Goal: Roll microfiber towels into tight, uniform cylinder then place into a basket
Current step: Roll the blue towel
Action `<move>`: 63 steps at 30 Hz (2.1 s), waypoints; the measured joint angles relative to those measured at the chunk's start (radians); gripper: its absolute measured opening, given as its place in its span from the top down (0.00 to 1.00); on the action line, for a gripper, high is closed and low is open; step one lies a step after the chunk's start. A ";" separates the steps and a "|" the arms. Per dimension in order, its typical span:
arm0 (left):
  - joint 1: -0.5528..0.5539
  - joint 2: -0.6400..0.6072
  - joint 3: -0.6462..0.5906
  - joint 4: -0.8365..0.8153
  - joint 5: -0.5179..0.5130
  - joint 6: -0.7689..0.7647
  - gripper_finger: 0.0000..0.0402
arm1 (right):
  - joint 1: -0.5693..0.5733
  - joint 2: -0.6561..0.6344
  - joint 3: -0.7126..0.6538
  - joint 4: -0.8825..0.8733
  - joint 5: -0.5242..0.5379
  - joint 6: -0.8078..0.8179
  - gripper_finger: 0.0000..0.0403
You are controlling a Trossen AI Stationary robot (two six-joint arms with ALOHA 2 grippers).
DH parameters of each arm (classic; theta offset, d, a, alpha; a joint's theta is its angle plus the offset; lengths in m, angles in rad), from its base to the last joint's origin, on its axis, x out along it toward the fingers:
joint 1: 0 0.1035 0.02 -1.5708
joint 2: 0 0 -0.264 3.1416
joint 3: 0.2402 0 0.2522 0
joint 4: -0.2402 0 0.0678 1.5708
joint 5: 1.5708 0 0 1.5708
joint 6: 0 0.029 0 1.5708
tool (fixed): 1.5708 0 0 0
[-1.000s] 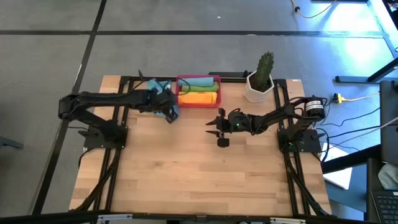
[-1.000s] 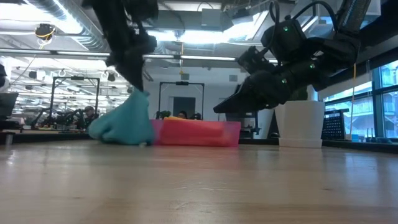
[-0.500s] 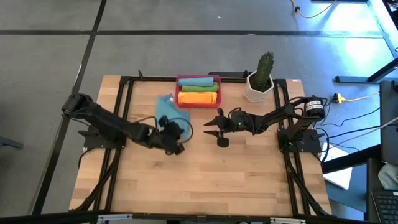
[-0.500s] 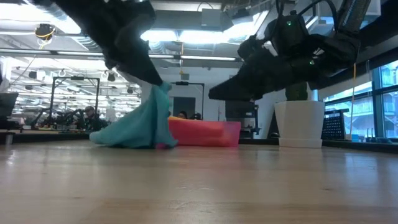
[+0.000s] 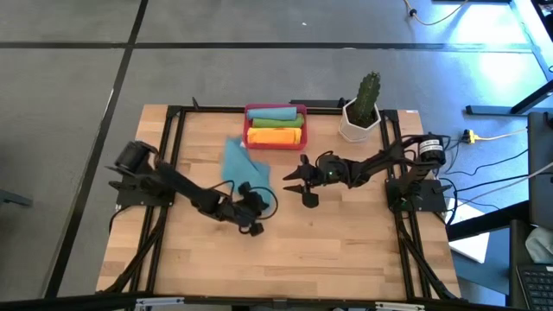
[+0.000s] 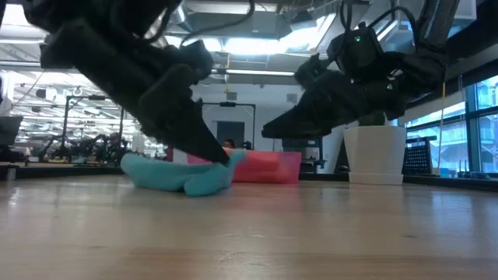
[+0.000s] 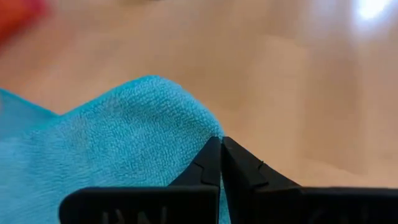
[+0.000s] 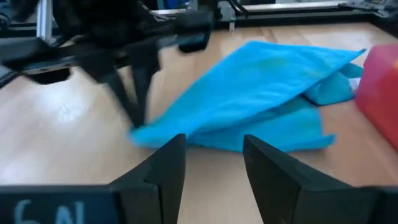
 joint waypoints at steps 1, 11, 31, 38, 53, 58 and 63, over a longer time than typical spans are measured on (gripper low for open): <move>0.000 0.023 0.000 0.042 0.035 0.001 1.00 | -0.003 0.005 0.000 0.000 0.000 0.000 0.60; 0.034 0.071 0.074 0.182 0.196 0.090 0.77 | -0.031 0.012 0.000 -0.001 -0.007 0.000 0.60; 0.330 -0.350 0.146 -0.848 -0.057 -0.064 0.63 | -0.031 0.012 0.000 -0.044 -0.008 -0.027 0.60; 0.532 -0.335 0.145 -0.955 0.044 0.059 0.63 | -0.031 0.012 0.000 -0.044 -0.008 -0.029 0.60; 1.031 -0.338 -0.001 -0.641 0.777 0.666 0.63 | -0.031 0.012 0.000 -0.070 -0.016 -0.030 0.60; 1.121 -0.336 -0.033 -0.618 0.895 0.777 0.63 | -0.031 0.012 0.000 -0.070 -0.017 -0.048 0.60; 1.156 -0.336 -0.061 -0.616 0.935 0.828 0.63 | -0.031 0.012 0.000 -0.069 -0.016 -0.054 0.60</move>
